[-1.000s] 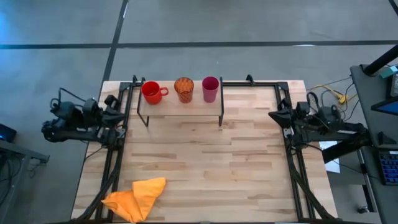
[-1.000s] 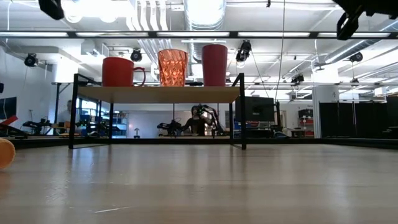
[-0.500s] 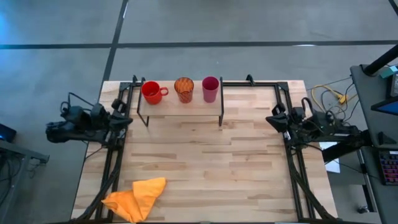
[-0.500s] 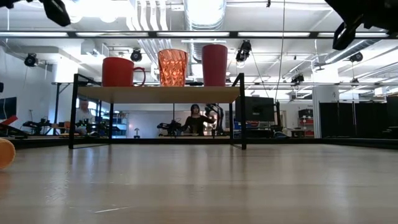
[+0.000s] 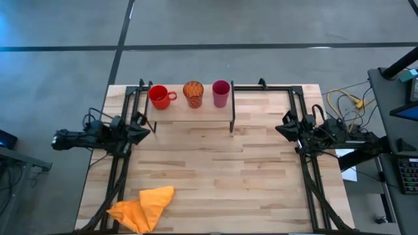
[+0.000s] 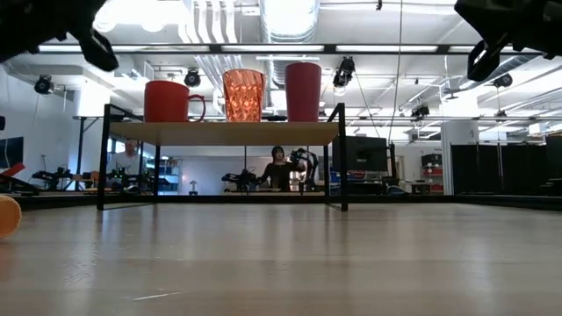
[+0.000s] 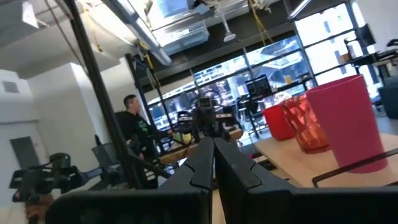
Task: Stack small to large cups/mugs on shelf
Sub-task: Return to Home Position
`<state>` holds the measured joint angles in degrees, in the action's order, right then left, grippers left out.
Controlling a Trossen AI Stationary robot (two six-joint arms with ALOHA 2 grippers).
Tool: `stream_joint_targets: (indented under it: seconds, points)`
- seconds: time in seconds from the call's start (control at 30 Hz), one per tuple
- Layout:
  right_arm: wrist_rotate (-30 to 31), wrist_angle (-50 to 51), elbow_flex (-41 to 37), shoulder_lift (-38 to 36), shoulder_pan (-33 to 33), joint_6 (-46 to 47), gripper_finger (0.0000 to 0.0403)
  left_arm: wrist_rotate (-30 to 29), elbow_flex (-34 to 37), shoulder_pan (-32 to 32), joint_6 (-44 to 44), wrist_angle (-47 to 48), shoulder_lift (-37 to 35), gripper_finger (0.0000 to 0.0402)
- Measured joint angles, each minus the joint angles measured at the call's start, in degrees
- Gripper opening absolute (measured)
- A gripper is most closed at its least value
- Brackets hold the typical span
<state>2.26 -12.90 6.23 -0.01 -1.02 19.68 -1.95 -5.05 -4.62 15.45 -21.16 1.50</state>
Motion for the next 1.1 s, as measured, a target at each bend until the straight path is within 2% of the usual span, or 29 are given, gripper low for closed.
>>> stream_joint_targets:
  seconds: [0.13,0.4,0.77,1.1]
  points:
    - [-0.8,0.0,-0.1,0.0,0.0,0.0,0.0009,0.2,4.2,0.0,2.9,-6.3,0.0,0.0]
    - [-1.1,0.6,-0.6,0.0,0.0,-1.9,0.0009,1.5,4.6,0.0,3.7,-5.3,0.0,0.0]
    - [-1.2,0.7,-5.1,0.0,0.0,-1.7,0.0009,1.7,4.6,0.0,3.9,4.2,0.0,0.0]
    - [-1.2,1.2,-5.6,0.0,0.0,-0.9,0.0009,1.7,4.7,0.0,6.8,10.7,0.0,0.0]
